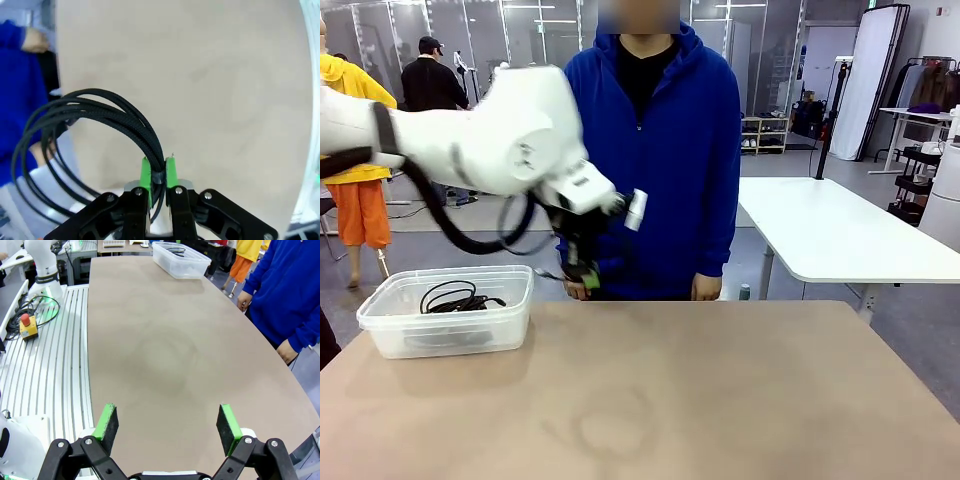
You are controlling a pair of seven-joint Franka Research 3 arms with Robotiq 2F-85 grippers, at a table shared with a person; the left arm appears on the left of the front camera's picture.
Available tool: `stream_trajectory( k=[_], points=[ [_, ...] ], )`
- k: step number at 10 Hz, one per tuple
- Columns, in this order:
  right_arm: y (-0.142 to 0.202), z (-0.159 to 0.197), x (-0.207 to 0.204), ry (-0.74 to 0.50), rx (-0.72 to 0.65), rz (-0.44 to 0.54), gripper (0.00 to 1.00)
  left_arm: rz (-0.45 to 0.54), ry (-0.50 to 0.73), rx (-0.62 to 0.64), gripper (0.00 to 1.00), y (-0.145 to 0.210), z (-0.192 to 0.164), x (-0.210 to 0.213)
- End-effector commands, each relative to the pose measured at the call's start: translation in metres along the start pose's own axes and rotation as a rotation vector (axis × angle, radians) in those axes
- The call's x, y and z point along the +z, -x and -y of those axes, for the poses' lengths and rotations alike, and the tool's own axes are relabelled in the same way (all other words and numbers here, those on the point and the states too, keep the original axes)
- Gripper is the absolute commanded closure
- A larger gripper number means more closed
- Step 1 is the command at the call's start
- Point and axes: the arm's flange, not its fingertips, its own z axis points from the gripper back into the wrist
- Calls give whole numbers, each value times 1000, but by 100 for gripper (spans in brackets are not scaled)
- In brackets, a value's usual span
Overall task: Organize and store the cables.
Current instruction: Place the USB Extension Cable into the Organizing box.
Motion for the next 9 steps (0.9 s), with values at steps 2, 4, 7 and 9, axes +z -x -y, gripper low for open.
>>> stream_trajectory(
  k=[2,4,7,9],
  points=[
    [-1,1,-1,10,11,16,0,0,-143,36,86,121,10,19],
    [-1,1,-1,10,11,16,0,-54,-131,44,86,172,18,36],
    [-1,1,-1,10,11,16,0,-34,-58,127,86,240,22,52],
    [-1,1,-1,10,11,16,0,-55,-28,153,86,266,16,45]
  ],
)
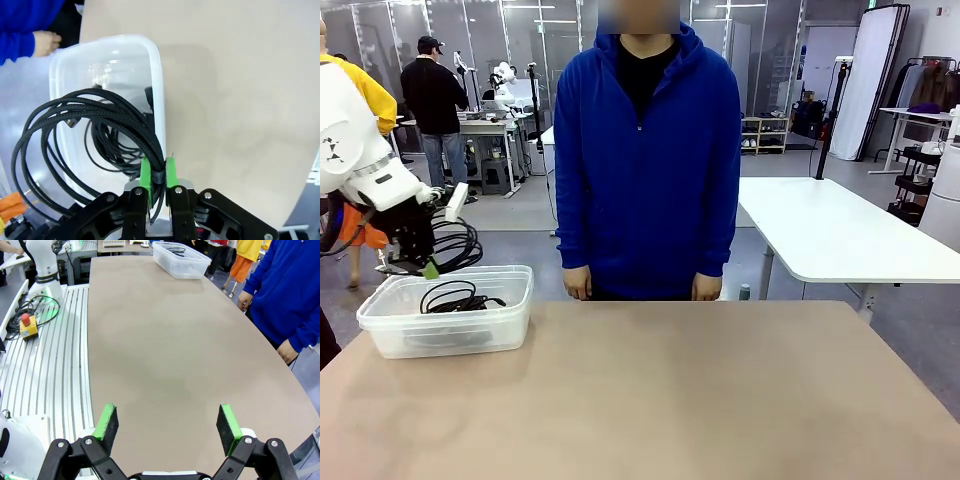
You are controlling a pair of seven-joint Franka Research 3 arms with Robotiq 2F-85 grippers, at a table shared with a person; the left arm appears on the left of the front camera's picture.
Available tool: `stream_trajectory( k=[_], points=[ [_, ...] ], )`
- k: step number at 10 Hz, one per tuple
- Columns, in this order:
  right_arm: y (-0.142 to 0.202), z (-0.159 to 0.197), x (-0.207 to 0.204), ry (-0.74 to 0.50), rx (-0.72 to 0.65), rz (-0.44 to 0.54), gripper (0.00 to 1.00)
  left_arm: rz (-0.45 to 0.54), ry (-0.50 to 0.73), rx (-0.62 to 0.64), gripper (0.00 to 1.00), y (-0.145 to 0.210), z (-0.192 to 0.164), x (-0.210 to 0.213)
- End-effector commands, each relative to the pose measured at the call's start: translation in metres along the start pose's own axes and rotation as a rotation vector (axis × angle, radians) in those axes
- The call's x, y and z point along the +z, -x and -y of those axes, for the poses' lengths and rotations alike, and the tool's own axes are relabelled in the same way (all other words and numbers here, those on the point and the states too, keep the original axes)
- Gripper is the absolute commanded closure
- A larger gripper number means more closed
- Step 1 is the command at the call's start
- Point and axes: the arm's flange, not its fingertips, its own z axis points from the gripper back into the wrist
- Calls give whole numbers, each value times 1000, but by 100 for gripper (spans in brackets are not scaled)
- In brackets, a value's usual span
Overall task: Organize and store the cables.
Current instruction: Place the USB Extension Cable into the Organizing box.
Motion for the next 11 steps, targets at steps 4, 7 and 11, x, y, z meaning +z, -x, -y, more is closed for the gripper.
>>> stream_trajectory(
  k=[4,7,11],
  points=[
    [0,1,-1,11,11,18,0,-26,121,-15,86,14,-42,-42],
    [0,1,-1,11,11,18,0,-80,208,9,86,13,-76,-97],
    [0,1,-1,11,11,18,0,-22,301,48,86,18,-77,-138]
  ],
)
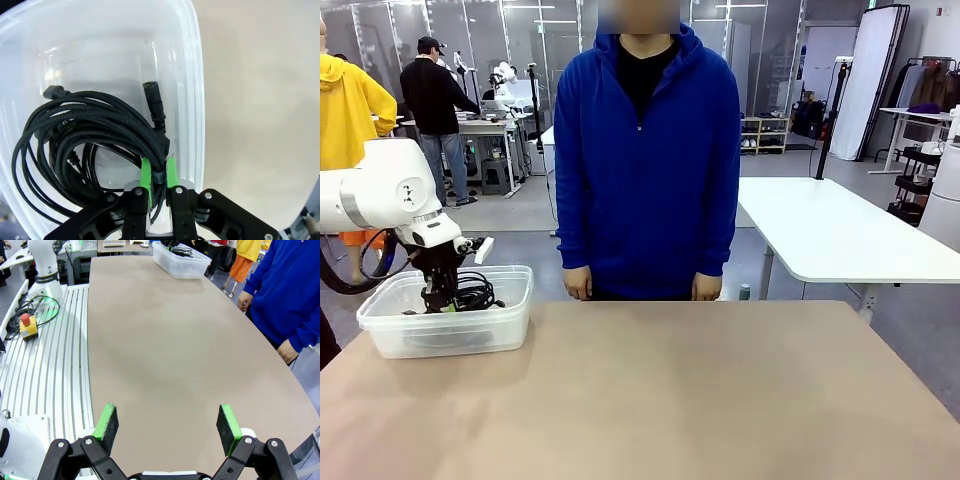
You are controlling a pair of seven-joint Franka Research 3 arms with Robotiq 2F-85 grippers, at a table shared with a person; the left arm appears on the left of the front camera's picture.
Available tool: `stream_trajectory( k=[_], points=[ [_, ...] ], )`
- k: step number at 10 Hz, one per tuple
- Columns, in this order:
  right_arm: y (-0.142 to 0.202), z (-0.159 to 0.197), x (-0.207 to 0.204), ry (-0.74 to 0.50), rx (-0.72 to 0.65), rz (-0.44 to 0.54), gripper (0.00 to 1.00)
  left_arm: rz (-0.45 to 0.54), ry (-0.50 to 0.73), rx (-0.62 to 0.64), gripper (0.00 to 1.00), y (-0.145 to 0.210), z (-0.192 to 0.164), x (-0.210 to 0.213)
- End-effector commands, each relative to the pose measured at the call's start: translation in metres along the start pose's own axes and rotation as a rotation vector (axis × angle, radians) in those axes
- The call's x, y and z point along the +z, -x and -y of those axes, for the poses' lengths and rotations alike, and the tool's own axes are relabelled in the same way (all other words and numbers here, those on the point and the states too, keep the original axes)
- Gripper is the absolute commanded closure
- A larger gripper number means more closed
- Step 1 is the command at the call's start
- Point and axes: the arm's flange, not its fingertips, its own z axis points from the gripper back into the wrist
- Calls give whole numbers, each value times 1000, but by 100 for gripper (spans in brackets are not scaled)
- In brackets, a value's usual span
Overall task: Organize and store the cables.
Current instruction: Place the USB Extension Cable into the Organizing box.
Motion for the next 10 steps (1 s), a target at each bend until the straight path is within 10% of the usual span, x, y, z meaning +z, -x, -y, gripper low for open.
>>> stream_trajectory(
  k=[1,2,6,8,9,10],
  points=[
    [0,1,-1,11,11,18,0,26,17,27,86,3,-3,8],
    [0,1,-1,11,11,18,0,24,8,35,81,5,-2,10],
    [0,1,-1,11,11,18,0,15,-25,54,6,2,-3,16],
    [0,1,-1,11,11,18,0,21,-49,59,0,2,-2,26],
    [0,1,-1,11,11,18,0,27,-66,69,17,4,-2,33],
    [0,1,-1,11,11,18,0,36,-84,77,8,6,-2,41]
  ],
)
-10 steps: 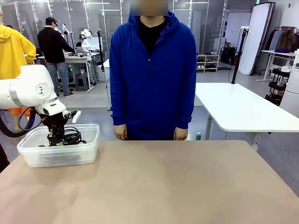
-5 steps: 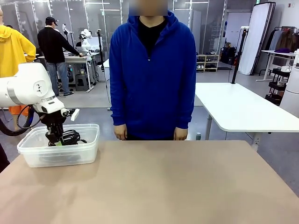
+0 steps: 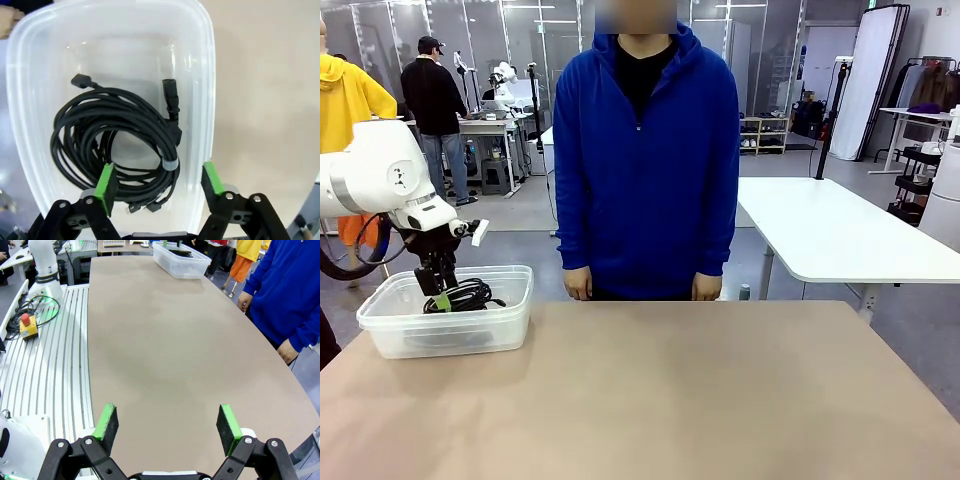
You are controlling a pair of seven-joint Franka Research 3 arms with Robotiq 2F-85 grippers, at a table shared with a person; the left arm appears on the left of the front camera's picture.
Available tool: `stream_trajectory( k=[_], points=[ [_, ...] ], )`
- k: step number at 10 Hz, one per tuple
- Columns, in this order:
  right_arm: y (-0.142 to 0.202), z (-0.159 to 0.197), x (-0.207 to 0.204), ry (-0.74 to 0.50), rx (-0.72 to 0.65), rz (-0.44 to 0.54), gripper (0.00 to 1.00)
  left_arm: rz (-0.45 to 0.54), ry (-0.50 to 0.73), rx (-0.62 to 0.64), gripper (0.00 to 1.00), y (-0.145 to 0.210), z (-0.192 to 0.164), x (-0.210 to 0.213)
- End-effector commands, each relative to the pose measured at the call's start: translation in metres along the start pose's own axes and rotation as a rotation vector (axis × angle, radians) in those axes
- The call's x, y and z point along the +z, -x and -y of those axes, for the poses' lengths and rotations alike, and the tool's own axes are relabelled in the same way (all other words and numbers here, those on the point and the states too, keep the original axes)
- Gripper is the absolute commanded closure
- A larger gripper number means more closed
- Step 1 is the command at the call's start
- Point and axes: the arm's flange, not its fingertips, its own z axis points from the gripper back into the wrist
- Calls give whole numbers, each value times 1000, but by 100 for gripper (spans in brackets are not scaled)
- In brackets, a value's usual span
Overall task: Organize and store the cables.
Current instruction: Place the USB Extension Cable into the Organizing box.
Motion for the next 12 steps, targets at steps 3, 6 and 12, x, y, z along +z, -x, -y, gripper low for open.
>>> stream_trajectory(
  k=[3,6,12],
  points=[
    [0,1,-1,11,11,18,0,32,-27,40,0,5,2,24],
    [0,1,-1,11,11,18,0,11,-35,30,0,5,2,24],
    [0,1,-1,11,11,18,0,11,-35,30,0,5,2,24]
  ],
)
